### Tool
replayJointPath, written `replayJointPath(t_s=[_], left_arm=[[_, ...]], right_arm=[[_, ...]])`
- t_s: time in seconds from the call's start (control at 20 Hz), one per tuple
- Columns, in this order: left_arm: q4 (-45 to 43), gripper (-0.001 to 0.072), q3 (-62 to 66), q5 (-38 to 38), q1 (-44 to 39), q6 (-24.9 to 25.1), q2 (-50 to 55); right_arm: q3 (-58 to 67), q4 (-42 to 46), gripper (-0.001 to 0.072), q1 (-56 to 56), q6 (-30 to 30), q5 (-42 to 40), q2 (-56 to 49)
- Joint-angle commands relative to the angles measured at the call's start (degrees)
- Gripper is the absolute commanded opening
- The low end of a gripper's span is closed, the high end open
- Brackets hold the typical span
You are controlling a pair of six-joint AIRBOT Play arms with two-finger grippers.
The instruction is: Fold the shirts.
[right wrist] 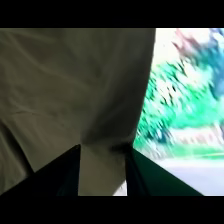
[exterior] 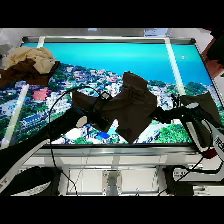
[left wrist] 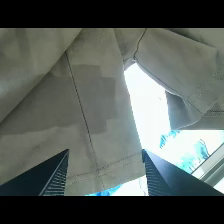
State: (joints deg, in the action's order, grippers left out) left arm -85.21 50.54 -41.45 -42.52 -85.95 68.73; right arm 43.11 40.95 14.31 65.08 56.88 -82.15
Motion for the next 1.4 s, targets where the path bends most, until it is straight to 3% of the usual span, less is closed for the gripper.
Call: replayJointPath(t_s=[0.0,0.1,0.15,0.2,0.25,0.3,0.5,0.65,0.75,0.8,1.0,1.15,1.35], left_arm=[[-0.02,0.0494,-0.02,0.00,-0.04,0.00,0.04],[-0.02,0.0494,-0.02,0.00,-0.04,0.00,0.04],[-0.02,0.0494,-0.02,0.00,-0.04,0.00,0.02],[-0.02,0.0494,-0.02,0.00,-0.04,0.00,0.02],[-0.02,0.0494,-0.02,0.00,-0.04,0.00,0.02],[-0.02,0.0494,-0.02,0.00,-0.04,0.00,0.04],[-0.02,0.0494,-0.02,-0.42,-0.04,-0.15,0.02],[1.29,0.0494,-0.04,-5.27,-0.04,-3.61,0.35],[1.88,0.0563,-1.01,-7.63,-0.07,-3.54,1.86],[1.86,0.0602,-1.55,-6.84,-0.07,-3.30,3.02],[2.21,0.0609,-1.62,1.64,-0.07,-2.71,8.61],[-0.61,0.0647,-1.62,1.09,-0.07,-2.56,12.35],[-1.49,0.0642,-1.62,2.99,-0.07,-2.69,13.35]], right_arm=[[-0.24,-2.32,0.0346,-1.97,0.04,-3.65,0.02],[-0.24,-3.72,0.0332,-2.03,0.02,-4.35,0.02],[-0.24,-3.89,0.0283,-2.03,0.00,-4.39,0.02],[-0.22,-3.87,0.0123,-2.03,-0.11,-4.37,0.02],[-0.22,-3.85,0.0049,-2.03,-0.48,-4.37,0.02],[-0.22,-3.85,0.0029,-2.03,-0.63,-4.39,0.02],[-0.07,-3.87,0.0023,-2.01,-0.66,-3.65,0.04],[-0.09,-3.85,0.0022,-2.01,-0.68,-2.73,0.11],[-0.09,-3.89,0.0023,-2.01,-0.66,-2.49,0.11],[-0.09,-3.91,0.0023,-2.01,-0.66,-2.21,0.11],[-0.09,-4.17,0.0023,-2.01,-0.66,0.07,0.11],[-0.09,-5.03,0.0023,-2.01,-0.66,1.38,0.11],[-0.09,-6.32,0.0022,-2.01,-0.66,1.77,0.11]])
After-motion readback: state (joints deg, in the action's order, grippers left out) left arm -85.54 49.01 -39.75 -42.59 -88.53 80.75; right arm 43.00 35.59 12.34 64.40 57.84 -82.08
